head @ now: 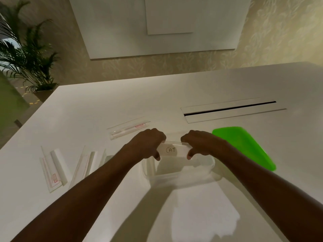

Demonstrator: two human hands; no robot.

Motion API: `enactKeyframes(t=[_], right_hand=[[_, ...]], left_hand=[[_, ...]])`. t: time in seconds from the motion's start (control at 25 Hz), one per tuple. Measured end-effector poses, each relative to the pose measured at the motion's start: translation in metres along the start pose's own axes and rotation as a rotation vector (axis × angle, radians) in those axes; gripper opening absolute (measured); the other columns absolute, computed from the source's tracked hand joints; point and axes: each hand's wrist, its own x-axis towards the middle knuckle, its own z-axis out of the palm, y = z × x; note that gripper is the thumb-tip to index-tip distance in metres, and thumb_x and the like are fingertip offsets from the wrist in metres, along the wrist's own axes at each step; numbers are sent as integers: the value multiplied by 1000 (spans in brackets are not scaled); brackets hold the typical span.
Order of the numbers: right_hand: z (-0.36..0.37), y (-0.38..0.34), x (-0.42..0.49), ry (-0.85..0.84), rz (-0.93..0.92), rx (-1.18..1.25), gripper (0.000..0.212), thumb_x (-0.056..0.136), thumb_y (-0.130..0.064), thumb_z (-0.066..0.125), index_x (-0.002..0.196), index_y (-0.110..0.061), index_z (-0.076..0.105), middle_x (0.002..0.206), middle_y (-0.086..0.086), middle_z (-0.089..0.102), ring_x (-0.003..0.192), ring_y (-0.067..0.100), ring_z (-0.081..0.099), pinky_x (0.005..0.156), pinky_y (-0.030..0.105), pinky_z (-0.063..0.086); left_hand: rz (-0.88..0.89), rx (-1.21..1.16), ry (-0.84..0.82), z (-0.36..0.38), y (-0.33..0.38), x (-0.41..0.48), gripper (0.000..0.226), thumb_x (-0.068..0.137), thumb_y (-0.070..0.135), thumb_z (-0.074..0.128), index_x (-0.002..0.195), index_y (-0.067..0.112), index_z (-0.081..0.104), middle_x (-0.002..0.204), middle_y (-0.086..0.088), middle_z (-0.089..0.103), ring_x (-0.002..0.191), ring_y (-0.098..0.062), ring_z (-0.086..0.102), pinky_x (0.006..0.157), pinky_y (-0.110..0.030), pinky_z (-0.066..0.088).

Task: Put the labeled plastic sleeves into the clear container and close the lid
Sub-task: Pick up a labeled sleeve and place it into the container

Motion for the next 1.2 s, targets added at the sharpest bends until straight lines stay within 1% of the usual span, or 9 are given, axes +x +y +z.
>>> enactKeyframes(t=[0.12, 0.2, 0.36, 0.48, 0.6, 0.8, 1.0, 1.08, 1.2], right_hand=[[9, -7, 12, -59, 12, -104, 51, 77, -22, 87, 120, -11, 61, 118, 11, 63, 108, 30, 64, 81, 36, 47], [15, -9, 17, -79, 18, -160, 49, 78, -14, 85, 120, -7, 61, 120, 14, 63, 111, 33, 64, 87, 38, 49], [24, -13, 21, -44, 8, -283, 37, 80, -11, 82, 111, -5, 63, 114, 14, 67, 106, 34, 68, 82, 37, 51], [30, -14, 22, -9, 10, -334, 32, 81, -11, 81, 108, -7, 64, 110, 11, 70, 104, 32, 69, 76, 35, 48], [36, -14, 22, 15, 27, -360, 40, 81, -16, 83, 114, -9, 62, 111, 9, 70, 103, 29, 70, 73, 34, 44], [41, -14, 20, 32, 52, -327, 45, 83, -20, 81, 121, -11, 59, 117, 7, 66, 109, 26, 66, 76, 34, 44], [37, -20, 15, 47, 53, -365, 44, 87, -26, 78, 124, -11, 59, 122, 6, 61, 113, 23, 62, 88, 36, 50], [34, -24, 12, 46, 65, -362, 47, 88, -29, 78, 126, -11, 57, 124, 5, 60, 116, 23, 61, 91, 36, 50], [21, -33, 7, 70, 76, -339, 51, 89, -35, 76, 130, -13, 56, 128, 5, 59, 118, 23, 60, 93, 37, 49]], left_hand=[[-40, 49, -42, 21, 5, 12, 49, 66, 22, 96, 106, 11, 68, 104, -8, 70, 89, -27, 69, 65, -32, 44], [-67, 40, -52, 33, 8, 18, 46, 70, 14, 93, 106, 7, 67, 104, -11, 71, 91, -30, 71, 65, -32, 46], [-110, 21, -34, 51, 7, 22, 26, 78, 1, 81, 94, 7, 61, 101, -13, 72, 90, -30, 73, 63, -31, 43], [-106, 148, -17, 57, 8, 20, 30, 82, 11, 81, 108, 7, 66, 109, -15, 71, 96, -32, 71, 69, -33, 44], [-94, 278, 4, 61, 9, 20, 34, 85, 21, 83, 112, 9, 67, 112, -13, 71, 102, -32, 70, 72, -35, 44], [-92, 313, -1, 65, 9, 19, 34, 89, 25, 80, 116, 8, 67, 113, -12, 71, 104, -32, 70, 78, -37, 50], [-80, 315, 16, 67, 14, 17, 31, 93, 24, 75, 118, 8, 67, 115, -12, 70, 104, -31, 69, 81, -38, 53], [-70, 290, 48, 65, 16, 16, 34, 94, 31, 73, 118, 8, 66, 115, -12, 68, 106, -30, 67, 81, -38, 50], [-26, 273, 155, 61, 17, 9, 34, 97, 36, 70, 113, 7, 66, 112, -12, 69, 103, -30, 67, 75, -36, 42]])
